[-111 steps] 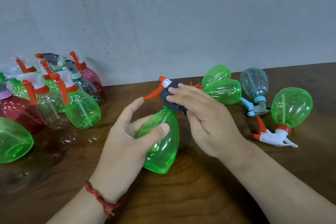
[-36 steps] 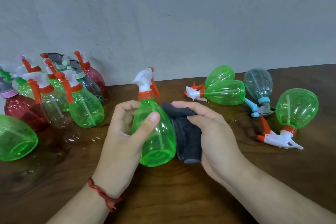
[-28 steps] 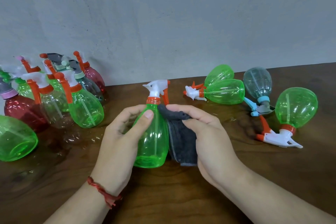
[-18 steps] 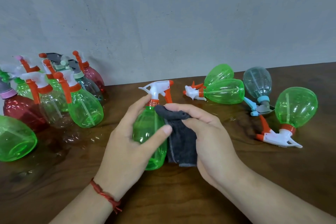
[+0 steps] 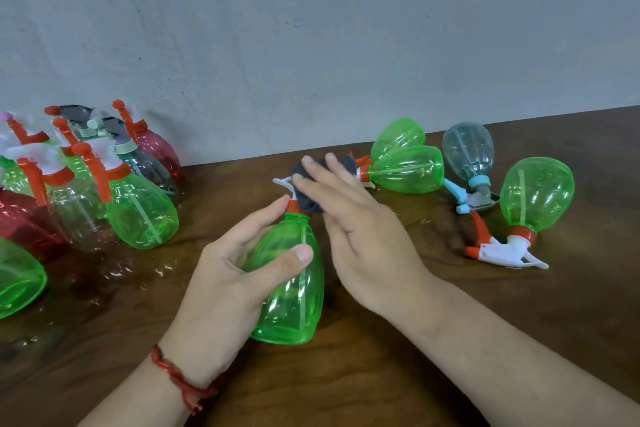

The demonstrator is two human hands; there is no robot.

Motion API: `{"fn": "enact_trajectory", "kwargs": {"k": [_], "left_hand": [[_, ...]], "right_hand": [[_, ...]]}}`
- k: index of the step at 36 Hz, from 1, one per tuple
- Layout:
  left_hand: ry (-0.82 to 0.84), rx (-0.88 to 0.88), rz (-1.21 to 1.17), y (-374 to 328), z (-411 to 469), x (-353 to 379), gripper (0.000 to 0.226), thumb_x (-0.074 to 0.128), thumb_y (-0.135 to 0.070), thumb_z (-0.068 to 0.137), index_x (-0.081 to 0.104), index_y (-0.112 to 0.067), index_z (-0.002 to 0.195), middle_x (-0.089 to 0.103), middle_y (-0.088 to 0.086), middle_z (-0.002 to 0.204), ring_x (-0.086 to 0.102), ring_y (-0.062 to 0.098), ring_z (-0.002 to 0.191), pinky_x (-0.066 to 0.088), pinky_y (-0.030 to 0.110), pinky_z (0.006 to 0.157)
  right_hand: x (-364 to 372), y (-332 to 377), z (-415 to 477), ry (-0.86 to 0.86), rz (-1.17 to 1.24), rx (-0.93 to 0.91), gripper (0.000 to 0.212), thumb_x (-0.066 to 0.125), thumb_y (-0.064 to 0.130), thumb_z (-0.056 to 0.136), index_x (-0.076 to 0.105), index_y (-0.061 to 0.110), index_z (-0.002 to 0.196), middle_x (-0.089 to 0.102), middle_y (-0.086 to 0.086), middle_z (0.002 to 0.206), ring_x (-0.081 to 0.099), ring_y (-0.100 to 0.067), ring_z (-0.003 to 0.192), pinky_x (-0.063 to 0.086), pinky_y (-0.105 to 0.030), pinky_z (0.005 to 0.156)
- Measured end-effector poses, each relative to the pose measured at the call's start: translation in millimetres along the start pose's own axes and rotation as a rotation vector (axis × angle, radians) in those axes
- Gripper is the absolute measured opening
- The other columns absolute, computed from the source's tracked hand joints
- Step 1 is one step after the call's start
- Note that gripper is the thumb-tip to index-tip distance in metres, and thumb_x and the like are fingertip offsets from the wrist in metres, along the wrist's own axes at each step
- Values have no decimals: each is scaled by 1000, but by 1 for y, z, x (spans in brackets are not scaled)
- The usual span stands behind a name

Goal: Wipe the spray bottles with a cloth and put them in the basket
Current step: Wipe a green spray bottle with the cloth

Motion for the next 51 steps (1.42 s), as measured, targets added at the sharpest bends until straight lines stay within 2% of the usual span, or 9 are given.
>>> {"fn": "enact_trajectory", "kwargs": {"k": [4,9,18,26,34,39,44,49,51], "left_hand": [[-11,-14,-49,-2,-1,0,69,83,-13,74,67,-22,140,78,-8,126,72,10,121,56,18,95],[-49,-46,-113,-4,0,-4,72,93,-14,74,69,-27,141,78,1,127,75,26,118,58,45,98],[-164,-33,-212,-8,1,-9,69,88,-11,76,70,-28,140,76,6,130,73,31,121,51,57,110],[-112,101,-29,-8,1,-8,68,80,-16,78,66,-26,144,77,-5,128,72,14,121,59,26,98],[-228,133,-99,-11,8,-26,70,89,-23,78,67,-30,144,72,3,138,67,28,131,48,58,114],[-203,199,-158,-6,9,-29,81,87,-35,76,56,-26,150,73,9,134,69,36,125,54,58,105],[-231,288,15,-1,13,-33,116,89,-77,61,46,-18,152,60,0,151,55,16,143,49,33,114],[-232,380,337,3,16,-44,66,79,-82,68,63,-51,124,59,-1,133,61,18,127,50,45,112],[-299,354,420,0,17,-48,53,80,-76,66,67,-56,113,58,-2,116,61,8,108,50,26,100]], "right_hand": [[3,3,2,94,-29,-79,54,42,1,107,51,24,155,37,14,167,16,-1,159,15,-36,132],[-6,-8,4,-43,8,2,53,39,1,107,55,24,152,40,17,164,21,0,158,21,-24,128],[-1,0,0,-191,157,-5,51,45,-10,91,77,12,123,66,7,142,55,2,136,37,-15,115],[-16,-3,-1,-347,575,164,52,38,-12,101,77,14,124,66,12,140,58,-13,137,54,-42,109],[-5,-2,-6,-196,439,218,57,41,-21,88,84,14,100,78,14,112,67,0,115,46,-10,100],[0,5,-5,-92,795,442,58,36,-20,94,80,13,113,79,6,117,70,-8,119,48,-34,114],[8,22,-8,119,1102,608,60,28,-17,99,74,8,128,77,-10,123,75,-31,110,64,-56,84],[8,17,-8,31,1024,543,61,32,-21,96,76,11,123,78,-4,121,74,-21,114,61,-45,97],[9,16,-10,16,1010,535,60,34,-19,98,77,14,123,78,-1,123,72,-22,119,52,-55,110]]}}
Point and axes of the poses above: each hand's wrist, its own z-axis towards the middle knuckle, its own x-axis out of the palm, y = z × x, the point moved 2 cm from there along z, towards the middle knuckle
